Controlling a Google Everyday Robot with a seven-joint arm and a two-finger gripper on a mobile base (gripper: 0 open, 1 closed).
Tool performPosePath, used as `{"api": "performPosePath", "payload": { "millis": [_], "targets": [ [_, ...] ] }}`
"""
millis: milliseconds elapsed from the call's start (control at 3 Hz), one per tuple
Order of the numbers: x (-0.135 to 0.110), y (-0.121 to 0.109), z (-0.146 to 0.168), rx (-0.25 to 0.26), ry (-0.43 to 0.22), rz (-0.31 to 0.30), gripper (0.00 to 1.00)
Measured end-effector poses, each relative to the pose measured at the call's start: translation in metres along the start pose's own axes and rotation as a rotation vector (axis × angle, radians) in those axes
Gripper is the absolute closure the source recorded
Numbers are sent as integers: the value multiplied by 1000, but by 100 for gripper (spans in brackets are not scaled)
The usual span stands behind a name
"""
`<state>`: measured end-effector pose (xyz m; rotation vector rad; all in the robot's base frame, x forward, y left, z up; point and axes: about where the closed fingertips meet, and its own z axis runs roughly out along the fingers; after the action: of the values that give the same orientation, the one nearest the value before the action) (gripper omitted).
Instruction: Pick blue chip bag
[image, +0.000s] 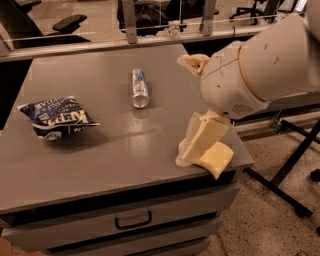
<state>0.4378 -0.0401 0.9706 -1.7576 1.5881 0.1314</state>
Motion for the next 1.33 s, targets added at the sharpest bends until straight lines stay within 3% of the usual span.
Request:
{"api": "performPosePath", "payload": {
  "millis": [333, 667, 1333],
  "targets": [
    [-3, -8, -6, 28, -8, 6, 0],
    [-3, -8, 9, 37, -33, 2, 0],
    [-17, -23, 119, 62, -175, -68, 0]
  ]
}}
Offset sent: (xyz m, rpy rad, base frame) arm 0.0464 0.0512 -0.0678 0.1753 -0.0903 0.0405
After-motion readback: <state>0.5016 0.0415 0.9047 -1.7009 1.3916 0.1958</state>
